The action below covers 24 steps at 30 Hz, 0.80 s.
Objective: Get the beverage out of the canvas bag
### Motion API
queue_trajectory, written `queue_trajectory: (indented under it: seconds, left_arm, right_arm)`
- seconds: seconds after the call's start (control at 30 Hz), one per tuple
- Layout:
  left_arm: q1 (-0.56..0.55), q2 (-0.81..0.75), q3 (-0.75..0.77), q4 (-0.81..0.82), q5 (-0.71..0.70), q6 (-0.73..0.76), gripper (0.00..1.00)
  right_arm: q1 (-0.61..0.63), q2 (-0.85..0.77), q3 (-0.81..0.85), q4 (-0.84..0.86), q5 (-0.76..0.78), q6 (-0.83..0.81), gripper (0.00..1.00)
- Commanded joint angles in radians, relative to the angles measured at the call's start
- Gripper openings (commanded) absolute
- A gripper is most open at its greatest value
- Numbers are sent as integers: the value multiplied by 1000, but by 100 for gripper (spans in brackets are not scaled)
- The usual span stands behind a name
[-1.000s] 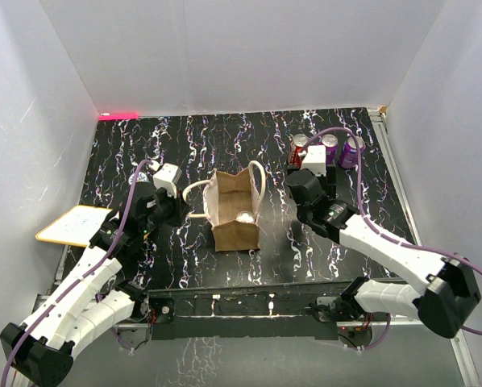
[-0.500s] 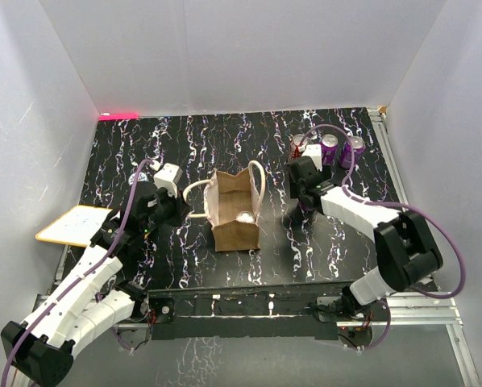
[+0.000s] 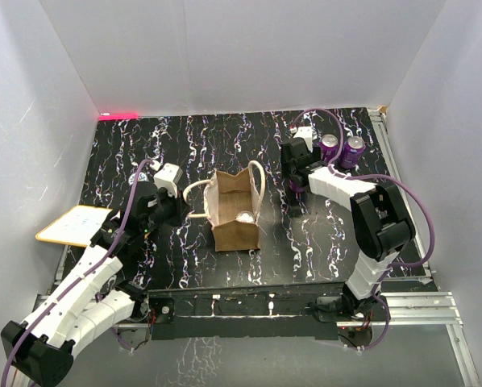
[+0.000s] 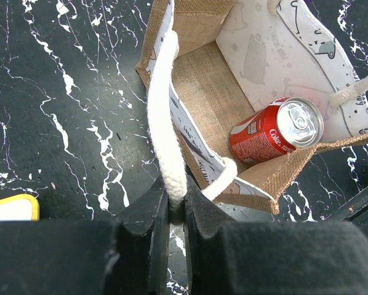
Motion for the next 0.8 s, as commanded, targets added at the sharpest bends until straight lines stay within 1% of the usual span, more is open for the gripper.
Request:
queue_trajectory:
  seconds: [0.0, 0.07, 0.13, 0.23, 0.33, 0.43, 0.5, 0.63, 0.77]
  left_arm:
    - [8, -12, -6, 4, -4, 5, 0]
    - [8, -12, -6, 5, -1, 5, 0]
    - [7, -11, -7, 6, 0, 5, 0]
    - [8, -12, -7, 6, 1, 5, 0]
    - [6, -12, -7, 6, 1, 5, 0]
    - [8, -11, -6, 5, 1, 5, 0]
    - [7, -11, -6, 5, 1, 4, 0]
    - [7, -6, -6, 7, 0, 5, 0]
    - [7, -8, -7, 6, 2, 5, 0]
  right_arm:
    - [-5, 20, 38, 64, 27, -5, 11]
    - [-5, 15, 19, 73, 24, 3, 17]
    - [-5, 7, 9, 73, 18, 9, 28]
    - [-5, 0, 5, 72, 7, 12, 51]
    - [-5, -3, 19, 61, 0, 8, 78]
    - [-5, -36, 46, 36, 1, 1, 92]
    - [-5, -56, 62, 9, -2, 1, 98]
    - [-5, -126, 47, -35, -32, 12, 99]
    - [-5, -242, -74, -51, -78, 65, 99]
